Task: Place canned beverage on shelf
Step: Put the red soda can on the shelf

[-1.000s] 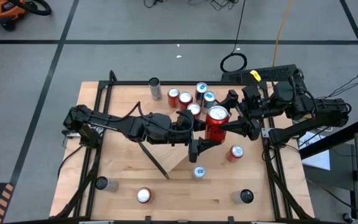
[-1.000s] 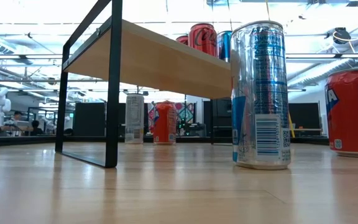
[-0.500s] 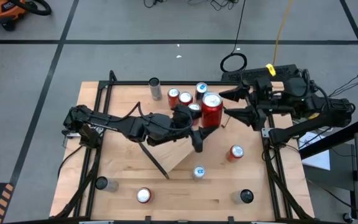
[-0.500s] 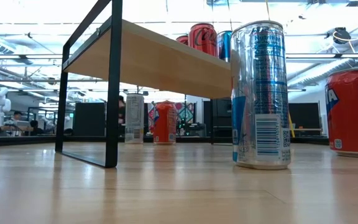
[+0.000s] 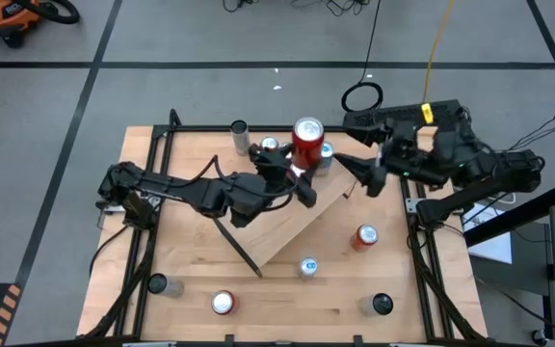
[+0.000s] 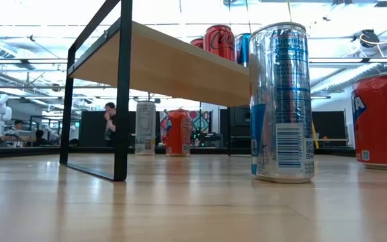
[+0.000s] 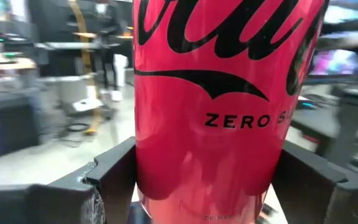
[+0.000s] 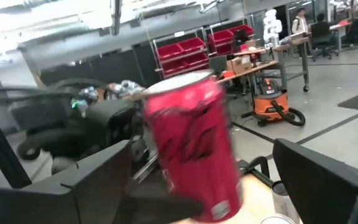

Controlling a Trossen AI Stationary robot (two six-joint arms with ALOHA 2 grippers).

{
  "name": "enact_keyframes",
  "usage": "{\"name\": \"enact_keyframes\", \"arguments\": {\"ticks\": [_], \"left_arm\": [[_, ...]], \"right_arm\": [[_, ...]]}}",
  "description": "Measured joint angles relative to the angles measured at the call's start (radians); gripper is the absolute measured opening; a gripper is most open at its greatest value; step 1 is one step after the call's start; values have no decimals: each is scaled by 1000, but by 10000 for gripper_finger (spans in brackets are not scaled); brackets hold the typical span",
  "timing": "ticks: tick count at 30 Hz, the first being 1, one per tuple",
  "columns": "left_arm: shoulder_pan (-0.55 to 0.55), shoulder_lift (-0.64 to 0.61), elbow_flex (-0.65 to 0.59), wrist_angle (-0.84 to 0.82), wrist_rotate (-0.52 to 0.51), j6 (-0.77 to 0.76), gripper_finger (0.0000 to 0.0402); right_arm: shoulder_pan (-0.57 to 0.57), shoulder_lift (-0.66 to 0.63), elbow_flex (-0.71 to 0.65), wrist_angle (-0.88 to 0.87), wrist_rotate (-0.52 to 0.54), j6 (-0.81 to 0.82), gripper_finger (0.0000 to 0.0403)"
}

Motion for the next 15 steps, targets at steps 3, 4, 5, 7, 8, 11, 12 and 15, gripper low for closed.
{"name": "enact_keyframes", "arguments": {"ticks": [3,4,5,7,8,11,12,15], "left_arm": [[17,-1,1,0,-28,29,299],[22,-1,1,0,-28,44,299],[27,-1,1,0,-28,53,299],[33,-1,1,-2,-28,79,299],[35,-1,1,-3,-28,96,299],[36,-1,1,-13,-28,131,299],[36,-1,1,-14,-28,142,299],[36,-1,1,-29,-22,156,299]], "right_arm": [[5,41,8,1,1,-32,379],[5,58,16,0,2,-40,385],[5,74,25,0,16,-44,391],[5,110,51,-5,108,-54,398],[4,125,66,-10,142,-67,397],[-9,160,105,-19,145,-129,395],[-13,169,116,-19,138,-140,396],[-26,188,138,-19,131,-144,399]]}}
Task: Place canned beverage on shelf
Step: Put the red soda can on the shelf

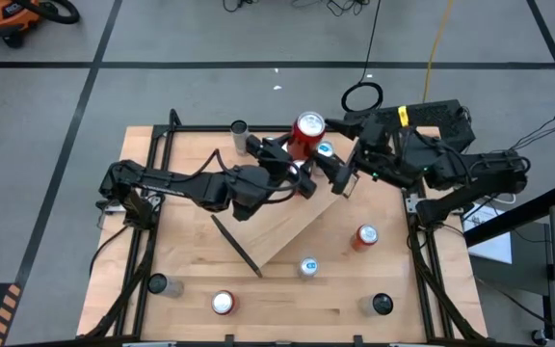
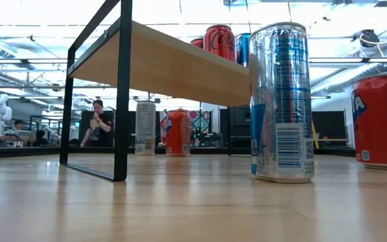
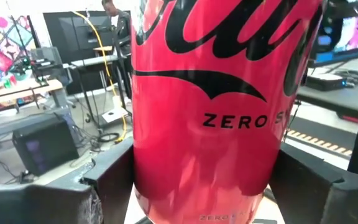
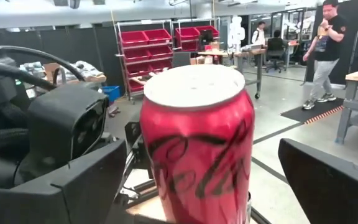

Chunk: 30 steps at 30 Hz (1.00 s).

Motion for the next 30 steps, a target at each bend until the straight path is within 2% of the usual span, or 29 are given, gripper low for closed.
{"name": "enact_keyframes", "arguments": {"ticks": [5,10,21,24,30], "left_arm": [[0,0,0,-22,14,2,299],[-2,0,0,-24,40,0,299],[-17,0,0,-28,98,48,299],[-20,0,0,-28,98,47,299],[-22,0,0,-27,92,43,299]], "right_arm": [[-27,6,9,1,-18,18,399],[-46,7,9,6,-162,26,397],[-61,29,10,7,-194,24,390],[-61,29,10,7,-192,26,372],[-61,28,10,6,-190,25,304]]}}
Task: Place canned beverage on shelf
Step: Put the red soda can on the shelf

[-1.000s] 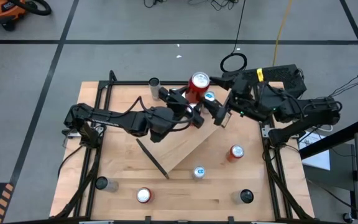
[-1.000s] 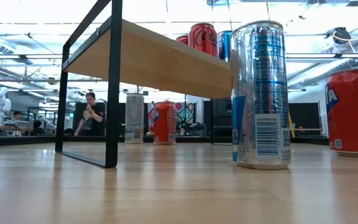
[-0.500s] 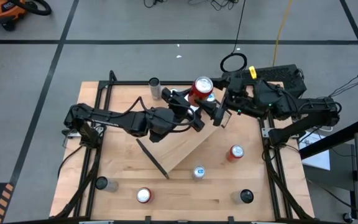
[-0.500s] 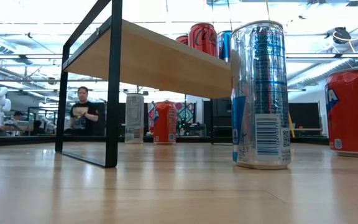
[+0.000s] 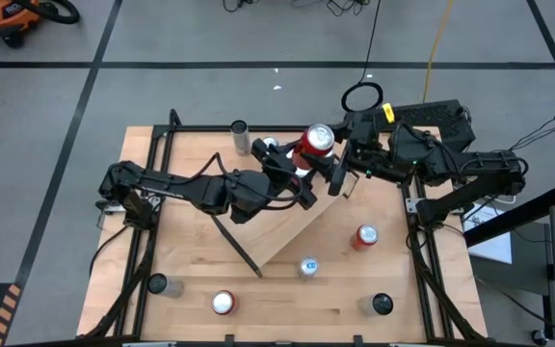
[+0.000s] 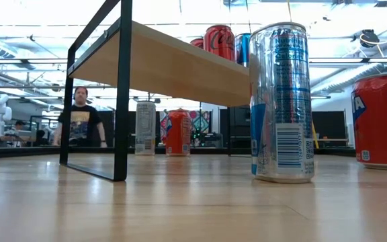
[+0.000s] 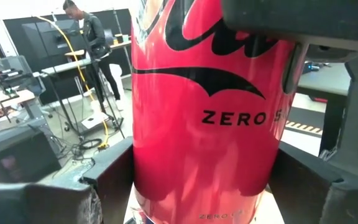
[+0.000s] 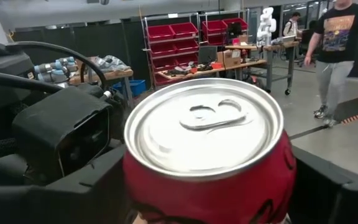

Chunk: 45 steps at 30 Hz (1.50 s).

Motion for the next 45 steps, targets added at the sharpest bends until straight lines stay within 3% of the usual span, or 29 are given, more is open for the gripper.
{"name": "enact_keyframes", "arguments": {"ticks": [6,13,20,25,31,42,45], "left_arm": [[-4,0,0,0,-6,1,308],[-34,-33,0,6,16,-60,370],[-32,-97,0,-2,268,-304,396],[-30,-95,0,-11,341,-312,397],[-30,-95,0,1,439,-390,397],[-17,-87,0,32,720,-486,397],[-10,-87,0,30,757,-514,397]], "right_arm": [[0,-2,0,1,1,1,278],[11,-48,-3,-6,-68,32,288],[10,-117,-3,-5,-221,63,290],[11,-132,-3,-5,-246,111,290],[10,-133,-3,-1,-369,168,289],[11,-129,-1,17,-530,200,288],[11,-121,-1,26,-553,199,288]]}}
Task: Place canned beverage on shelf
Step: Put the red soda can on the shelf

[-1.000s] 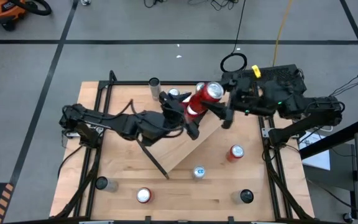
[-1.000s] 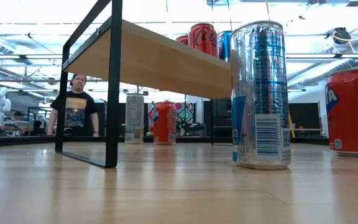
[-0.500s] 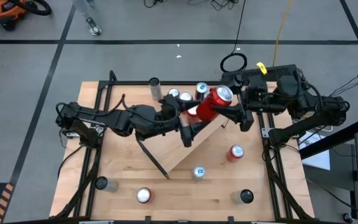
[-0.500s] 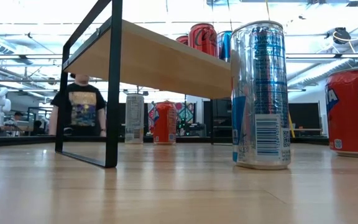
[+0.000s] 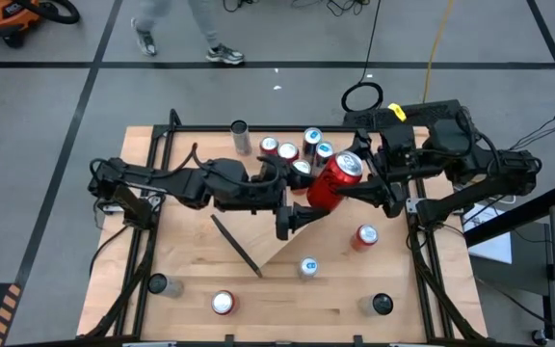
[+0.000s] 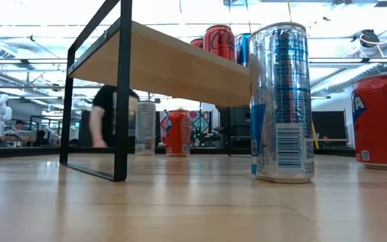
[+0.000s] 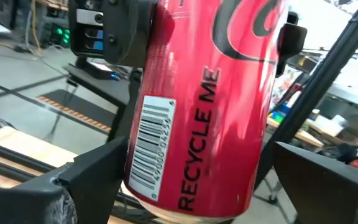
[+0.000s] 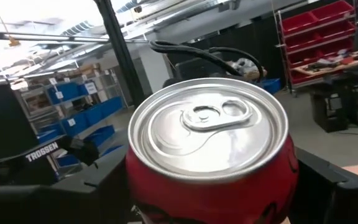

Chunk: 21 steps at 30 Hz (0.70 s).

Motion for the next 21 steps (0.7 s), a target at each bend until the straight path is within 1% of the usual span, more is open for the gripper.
{"name": "enact_keyframes", "arguments": {"ticks": [6,10,16,18,21], "left_arm": [[0,0,0,-4,20,-2,397],[0,0,0,-4,55,-1,397],[0,0,-1,-11,56,16,395],[0,1,-1,-11,55,21,387],[0,1,-1,-11,55,25,361]], "right_arm": [[0,13,0,30,-7,-10,288],[-2,26,0,67,-24,-13,288],[-2,33,0,64,-26,-13,288],[-2,33,0,61,-26,-10,288],[-2,33,1,62,-27,-6,288]]}}
